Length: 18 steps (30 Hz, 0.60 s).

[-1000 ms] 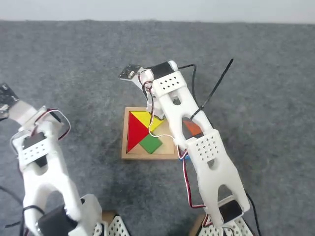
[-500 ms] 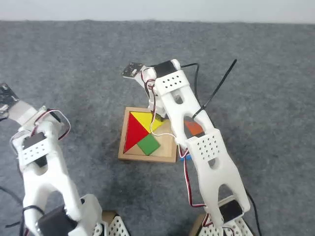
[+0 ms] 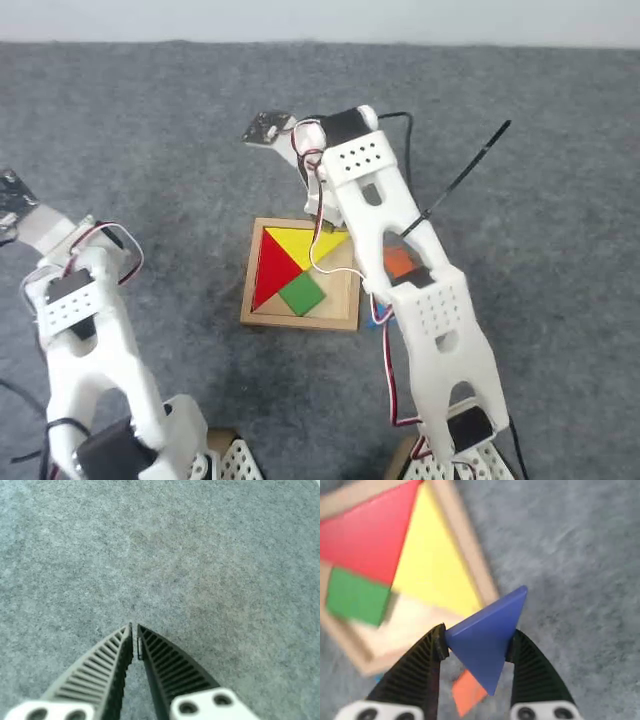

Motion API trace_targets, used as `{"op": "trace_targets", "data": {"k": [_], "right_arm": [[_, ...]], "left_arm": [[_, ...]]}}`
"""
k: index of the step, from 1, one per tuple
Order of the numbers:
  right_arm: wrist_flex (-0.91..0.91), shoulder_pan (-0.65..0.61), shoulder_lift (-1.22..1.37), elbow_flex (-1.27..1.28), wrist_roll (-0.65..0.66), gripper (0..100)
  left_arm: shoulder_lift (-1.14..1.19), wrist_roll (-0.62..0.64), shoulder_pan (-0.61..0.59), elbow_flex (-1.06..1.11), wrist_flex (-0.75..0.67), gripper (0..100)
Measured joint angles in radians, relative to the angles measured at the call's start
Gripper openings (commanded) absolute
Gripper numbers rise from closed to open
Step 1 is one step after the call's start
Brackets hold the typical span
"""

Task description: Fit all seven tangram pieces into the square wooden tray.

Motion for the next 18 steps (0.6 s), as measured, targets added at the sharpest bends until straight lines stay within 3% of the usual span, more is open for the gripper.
{"op": "trace_targets", "data": {"k": [10, 18], "right_arm": [[-0.012, -0.026, -0.448, 0.606, 0.433, 1.9], [-0.313, -0.092, -0.565, 1.054, 0.744, 1.0]], "left_arm": [[0.0, 0.0, 0.0, 0.0, 0.0, 1], [0.0, 0.0, -0.002, 0.0, 0.0, 1]]}}
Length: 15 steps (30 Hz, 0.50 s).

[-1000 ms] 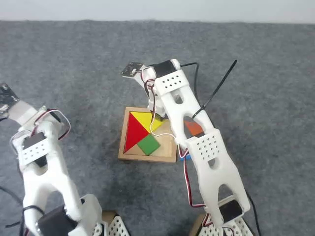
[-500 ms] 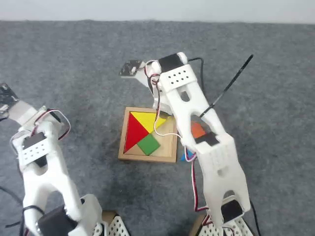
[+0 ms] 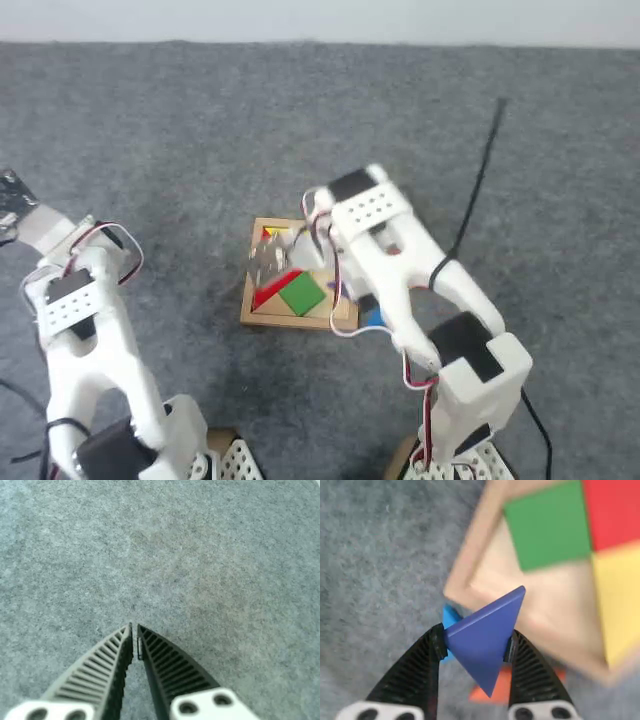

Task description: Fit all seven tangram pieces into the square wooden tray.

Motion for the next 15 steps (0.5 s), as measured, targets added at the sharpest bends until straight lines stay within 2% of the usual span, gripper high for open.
{"op": "trace_targets", "data": {"k": [6, 15], "right_arm": [[-0.172, -0.072, 0.0, 0.109, 0.133, 1.0], [-0.212, -0.072, -0.003, 0.112, 0.221, 1.1]], "left_arm": [[0.0, 0.0, 0.0, 0.0, 0.0, 1], [0.0, 0.0, 0.0, 0.0, 0.0, 1]]}}
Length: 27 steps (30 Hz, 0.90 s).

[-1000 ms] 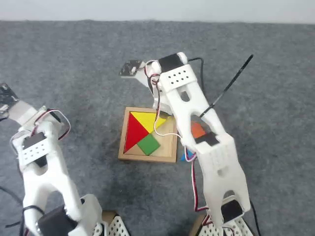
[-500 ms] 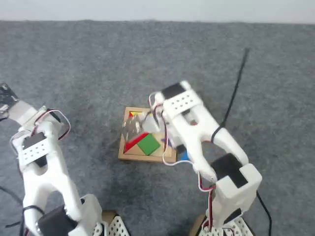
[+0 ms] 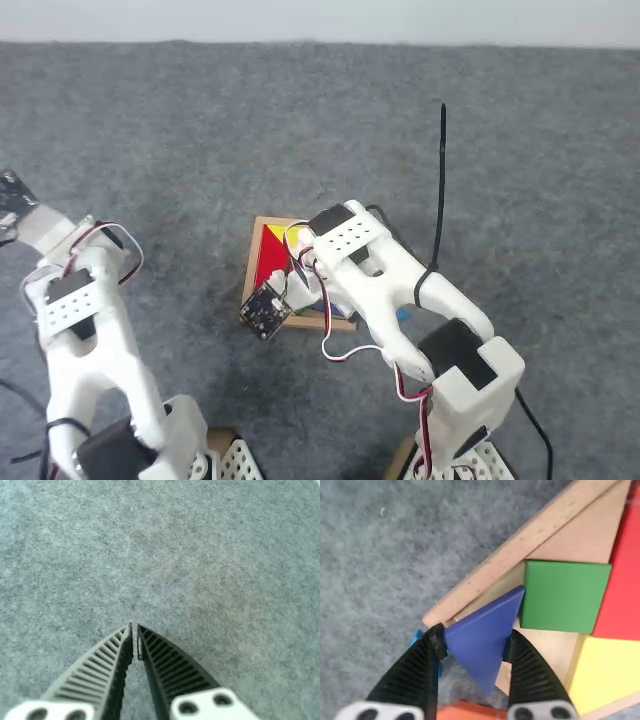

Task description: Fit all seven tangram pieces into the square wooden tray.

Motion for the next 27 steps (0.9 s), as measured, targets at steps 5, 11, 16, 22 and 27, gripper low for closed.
{"op": "trace_targets", "data": {"k": [5, 11, 16, 22, 27], "right_arm": [[0.0, 0.0, -0.002, 0.006, 0.006, 5.6], [0.0, -0.002, -0.002, 0.006, -0.087, 26.2], [0.02, 0.0, -0.008, 0.006, -0.103, 26.2], [0.138, 0.0, -0.009, -0.075, -0.107, 22.5], [0.281, 0.031, -0.009, -0.192, -0.112, 11.4]], "left_arm": [[0.0, 0.0, 0.0, 0.0, 0.0, 1], [0.0, 0.0, 0.0, 0.0, 0.0, 1], [0.0, 0.0, 0.0, 0.0, 0.0, 1], [0.0, 0.0, 0.0, 0.0, 0.0, 1], [0.0, 0.0, 0.0, 0.0, 0.0, 1]]}}
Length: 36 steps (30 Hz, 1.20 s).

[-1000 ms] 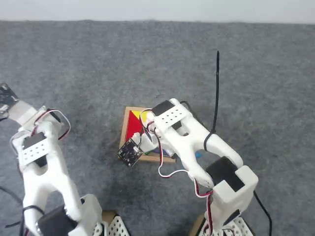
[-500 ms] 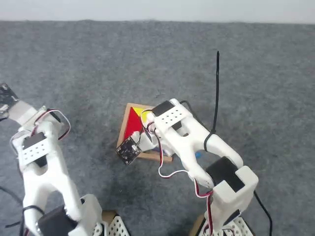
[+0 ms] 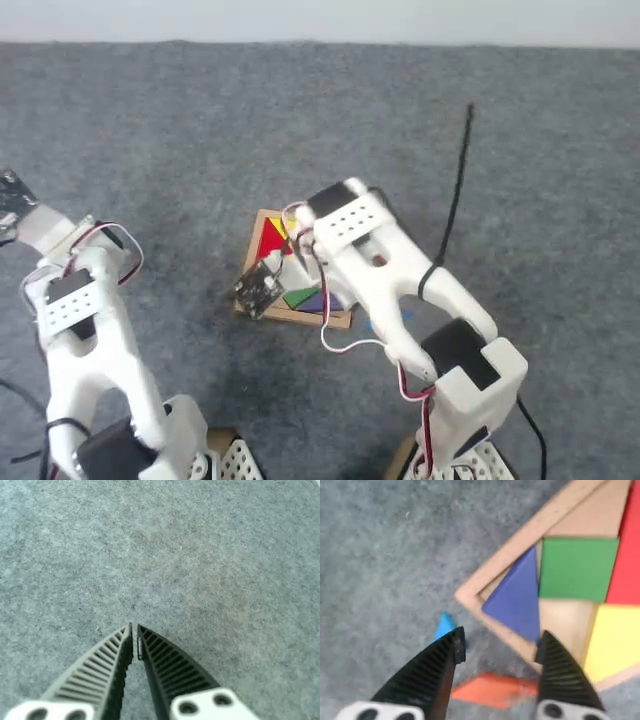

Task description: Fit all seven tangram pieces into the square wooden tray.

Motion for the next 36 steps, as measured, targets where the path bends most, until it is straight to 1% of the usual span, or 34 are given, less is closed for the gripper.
{"op": "trace_targets", "data": {"k": [5, 7, 9, 12, 16, 17, 19, 22, 25, 31, 36], "right_arm": [[0.068, 0.064, 0.0, -0.032, 0.0, 5.0], [0.071, 0.074, 0.0, -0.031, -0.04, 3.4], [0.061, 0.071, 0.0, -0.021, -0.109, 1.3], [-0.038, 0.071, 0.0, -0.021, -0.295, 0.9], [-0.19, 0.046, 0.0, 0.008, -0.634, 0.8], [-0.203, 0.028, 0.0, 0.021, -0.694, 0.8], [-0.215, -0.015, 0.0, 0.052, -0.756, 0.8], [-0.261, -0.061, 0.0, 0.112, -0.813, 0.8], [-0.325, -0.064, -0.002, 0.176, -0.848, 0.8], [-0.382, -0.026, -0.014, 0.23, -0.858, 0.8], [-0.43, -0.031, -0.035, 0.269, -0.856, 0.8]], "left_arm": [[0.0, 0.0, 0.0, 0.0, 0.0, 1], [0.0, 0.0, 0.0, 0.0, 0.0, 1], [0.0, 0.0, 0.0, 0.0, 0.0, 1], [0.0, 0.0, 0.0, 0.0, 0.0, 1], [0.0, 0.0, 0.0, 0.0, 0.0, 1], [0.0, 0.0, 0.0, 0.0, 0.0, 1], [0.0, 0.0, 0.0, 0.0, 0.0, 1], [0.0, 0.0, 0.0, 0.0, 0.0, 1], [0.0, 0.0, 0.0, 0.0, 0.0, 1], [0.0, 0.0, 0.0, 0.0, 0.0, 1], [0.0, 0.0, 0.0, 0.0, 0.0, 1]]}}
